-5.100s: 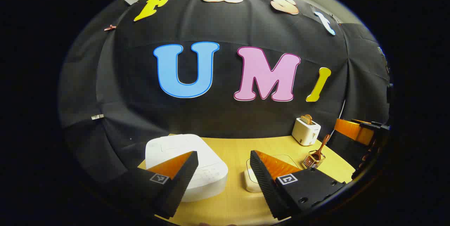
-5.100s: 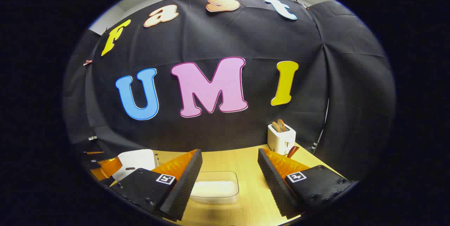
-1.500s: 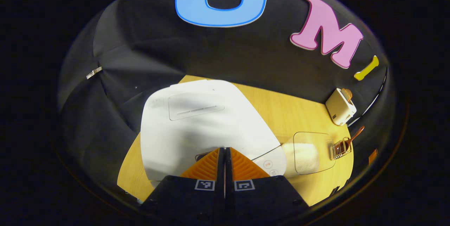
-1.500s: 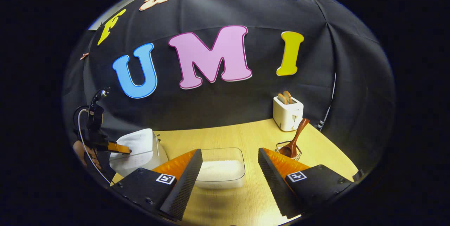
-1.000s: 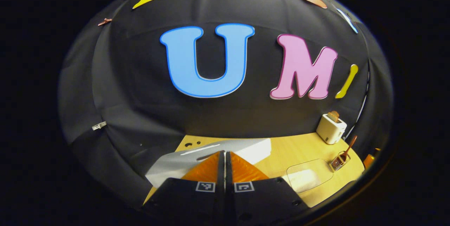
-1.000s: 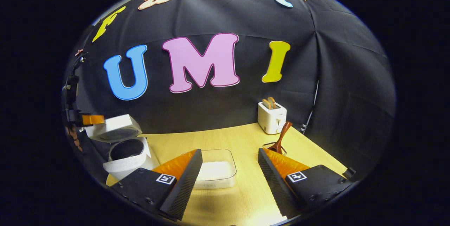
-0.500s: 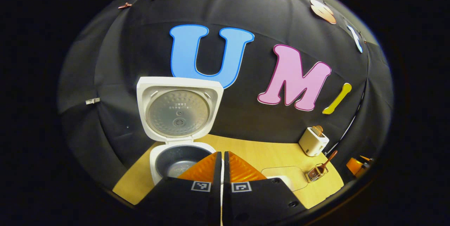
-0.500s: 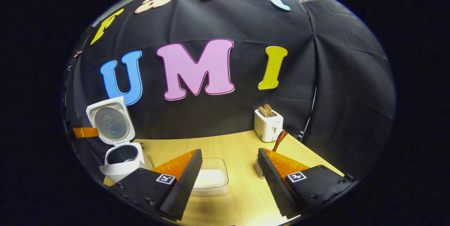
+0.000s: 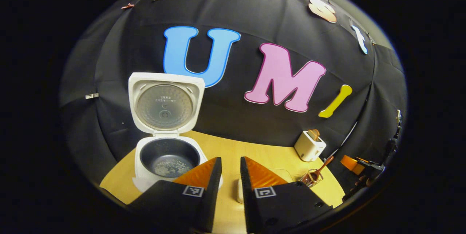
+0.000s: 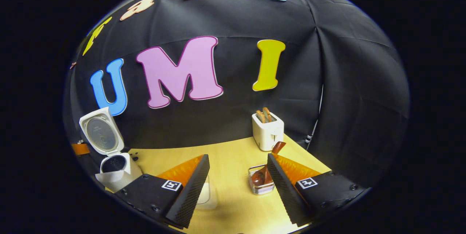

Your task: Close the left gripper, press the button to open the rice cooker; take a wooden spoon from the chopstick holder with the right hand, scoop a spoonful of rice and pour it into the rice cooker, then put the wooden spoon back into the chopstick holder.

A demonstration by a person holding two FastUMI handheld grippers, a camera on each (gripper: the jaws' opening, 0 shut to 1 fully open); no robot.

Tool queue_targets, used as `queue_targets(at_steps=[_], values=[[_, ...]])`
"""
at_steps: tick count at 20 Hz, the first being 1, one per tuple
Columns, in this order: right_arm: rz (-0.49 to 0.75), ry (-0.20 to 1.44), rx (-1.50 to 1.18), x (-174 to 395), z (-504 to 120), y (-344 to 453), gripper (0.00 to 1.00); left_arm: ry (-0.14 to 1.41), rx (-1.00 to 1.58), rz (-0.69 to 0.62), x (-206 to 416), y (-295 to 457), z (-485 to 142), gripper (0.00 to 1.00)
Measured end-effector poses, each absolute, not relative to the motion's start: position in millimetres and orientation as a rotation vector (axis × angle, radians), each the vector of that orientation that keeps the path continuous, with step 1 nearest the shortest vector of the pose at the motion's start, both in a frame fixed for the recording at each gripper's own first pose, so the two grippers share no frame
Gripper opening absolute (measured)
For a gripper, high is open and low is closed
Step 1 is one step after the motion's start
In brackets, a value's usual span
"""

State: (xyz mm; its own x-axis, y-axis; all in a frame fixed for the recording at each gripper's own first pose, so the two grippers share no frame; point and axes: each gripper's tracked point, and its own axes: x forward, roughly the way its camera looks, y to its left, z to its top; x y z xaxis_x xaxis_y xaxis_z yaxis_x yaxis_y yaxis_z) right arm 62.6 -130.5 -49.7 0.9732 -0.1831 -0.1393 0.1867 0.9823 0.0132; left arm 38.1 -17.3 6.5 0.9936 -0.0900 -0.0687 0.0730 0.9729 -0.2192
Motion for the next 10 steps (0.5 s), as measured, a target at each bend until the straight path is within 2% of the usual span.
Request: queue_targets(at_steps=[4, 5, 6, 7, 10], values=[[-0.182, 0.172, 0.027, 87, -68, -172, 0.99, 0.079, -0.177, -0.088, 33, -44, 0, 0.99], [-0.176, 0.190, 0.030, 96, -77, -181, 0.99, 0.087, -0.161, -0.084, 33, -50, -4, 0.95], [-0.170, 0.208, 0.031, 104, -86, -189, 0.99, 0.098, -0.146, -0.079, 29, -56, -7, 1.00], [-0.161, 0.231, 0.034, 115, -96, -197, 0.98, 0.109, -0.133, -0.072, 28, -60, -10, 0.96], [-0.117, 0.333, 0.057, 146, -133, -206, 0.99, 0.142, -0.103, -0.041, 24, -70, -25, 0.95]])
